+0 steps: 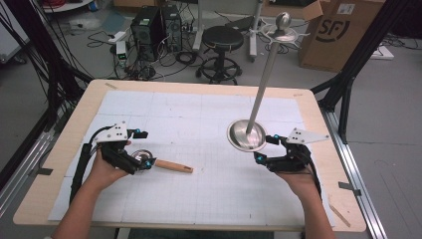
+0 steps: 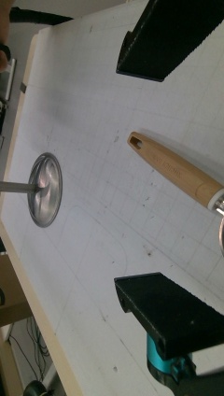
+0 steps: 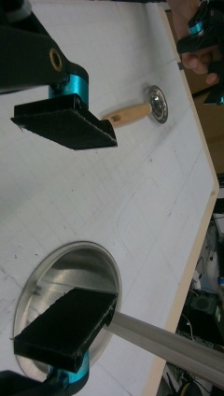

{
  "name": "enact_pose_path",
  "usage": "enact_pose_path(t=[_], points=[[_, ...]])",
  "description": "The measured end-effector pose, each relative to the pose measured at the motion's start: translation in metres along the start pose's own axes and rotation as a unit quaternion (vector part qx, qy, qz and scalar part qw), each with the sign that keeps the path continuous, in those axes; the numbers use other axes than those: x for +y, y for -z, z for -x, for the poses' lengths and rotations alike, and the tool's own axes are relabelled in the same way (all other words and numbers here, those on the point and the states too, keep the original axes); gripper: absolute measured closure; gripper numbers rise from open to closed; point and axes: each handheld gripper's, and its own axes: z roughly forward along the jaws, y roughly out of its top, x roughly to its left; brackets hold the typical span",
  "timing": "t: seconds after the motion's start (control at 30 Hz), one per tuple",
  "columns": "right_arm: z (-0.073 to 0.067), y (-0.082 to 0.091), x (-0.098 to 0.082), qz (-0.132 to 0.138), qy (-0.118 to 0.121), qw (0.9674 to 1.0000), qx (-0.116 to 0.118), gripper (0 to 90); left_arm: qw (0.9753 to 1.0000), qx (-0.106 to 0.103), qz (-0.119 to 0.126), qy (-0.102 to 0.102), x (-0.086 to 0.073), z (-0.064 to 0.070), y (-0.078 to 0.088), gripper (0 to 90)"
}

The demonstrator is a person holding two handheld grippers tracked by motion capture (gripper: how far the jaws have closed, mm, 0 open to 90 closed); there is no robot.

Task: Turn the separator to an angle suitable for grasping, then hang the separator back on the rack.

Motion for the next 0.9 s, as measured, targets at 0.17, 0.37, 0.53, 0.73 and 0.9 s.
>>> enact_pose_path(t=[0.17,0.37,0.53,0.73,0.9], points=[[-0.001,-0.0009,0.0002,-0.003,0.003,1.0,-0.001,20.3,1.0,0.001,-0.003,0.0,-0.0005,-0.0014,-0.0009,1.8],[-0.0011,-0.0028,-0.0019,-0.012,0.003,0.9999,-0.001,20.3,1.0,0.005,-0.008,0.0,-0.0013,-0.0023,-0.0032,1.8],[-0.0036,-0.0036,-0.0017,-0.015,0.007,0.9999,0.0,20.3,0.9999,0.007,-0.008,0.0,-0.0009,-0.0008,-0.0031,1.8],[-0.0023,-0.0009,0.0005,-0.005,0.006,1.0,-0.002,20.3,0.9999,0.007,-0.008,-0.001,-0.0012,-0.0026,-0.003,1.8],[-0.0004,-0.0007,-0.0018,-0.01,0.001,0.9999,-0.007,20.3,0.9998,0.011,-0.013,-0.011,0.0034,-0.0018,-0.0011,1.8]])
